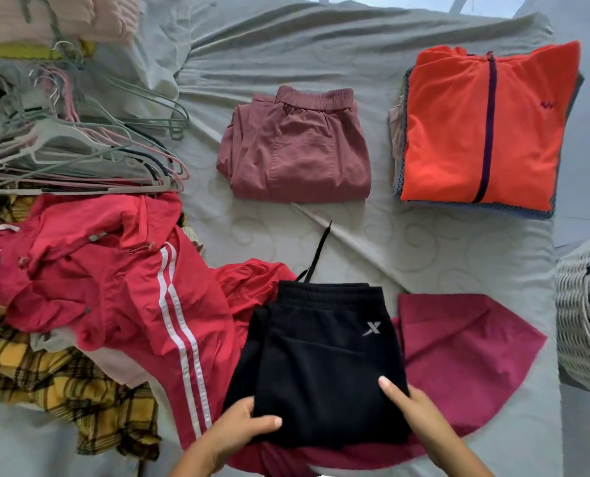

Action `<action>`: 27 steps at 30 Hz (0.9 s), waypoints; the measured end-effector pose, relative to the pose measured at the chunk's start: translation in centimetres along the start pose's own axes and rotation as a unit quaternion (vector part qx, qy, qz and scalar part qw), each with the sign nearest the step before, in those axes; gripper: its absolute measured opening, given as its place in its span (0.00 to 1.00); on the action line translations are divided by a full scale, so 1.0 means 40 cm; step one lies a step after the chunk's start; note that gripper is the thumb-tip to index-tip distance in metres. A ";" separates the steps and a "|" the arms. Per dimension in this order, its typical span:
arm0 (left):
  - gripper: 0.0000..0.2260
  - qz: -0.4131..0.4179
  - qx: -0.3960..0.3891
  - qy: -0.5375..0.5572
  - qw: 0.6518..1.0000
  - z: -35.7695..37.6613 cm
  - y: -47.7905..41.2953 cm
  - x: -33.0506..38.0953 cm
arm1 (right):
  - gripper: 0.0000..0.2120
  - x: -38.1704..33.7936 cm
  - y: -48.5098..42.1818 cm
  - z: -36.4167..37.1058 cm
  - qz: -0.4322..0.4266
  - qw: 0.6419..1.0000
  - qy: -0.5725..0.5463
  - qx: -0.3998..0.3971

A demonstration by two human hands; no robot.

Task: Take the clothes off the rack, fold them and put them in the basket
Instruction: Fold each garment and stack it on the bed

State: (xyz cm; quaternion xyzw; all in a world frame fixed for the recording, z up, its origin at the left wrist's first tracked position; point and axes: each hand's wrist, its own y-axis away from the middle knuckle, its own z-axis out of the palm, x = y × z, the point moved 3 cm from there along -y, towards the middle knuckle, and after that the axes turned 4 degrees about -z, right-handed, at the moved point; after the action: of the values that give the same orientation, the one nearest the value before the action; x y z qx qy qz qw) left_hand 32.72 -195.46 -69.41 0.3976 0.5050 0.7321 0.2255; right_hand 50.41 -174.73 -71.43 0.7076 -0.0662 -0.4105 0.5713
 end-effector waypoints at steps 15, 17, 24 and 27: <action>0.16 0.072 0.168 0.082 0.980 0.043 -0.026 0.059 | 0.08 -0.006 0.011 0.011 -0.055 0.992 0.046 0.108; 0.17 0.040 0.226 -0.066 0.971 0.030 -0.029 0.009 | 0.07 0.037 -0.001 0.010 -0.031 0.979 0.161 0.121; 0.37 -0.003 0.438 -0.257 0.861 0.006 -0.039 0.024 | 0.17 0.042 -0.033 0.001 0.045 0.982 0.155 0.098; 0.24 -0.027 0.310 -0.116 0.943 0.002 -0.069 0.033 | 0.14 0.009 -0.017 0.004 0.100 0.993 0.069 -0.004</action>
State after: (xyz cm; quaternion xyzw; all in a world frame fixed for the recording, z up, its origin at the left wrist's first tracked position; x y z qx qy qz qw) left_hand 31.83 -193.39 -71.45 0.5162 0.6882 0.4815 0.1676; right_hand 50.27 -174.83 -72.21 0.7217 -0.0948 -0.3017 0.6157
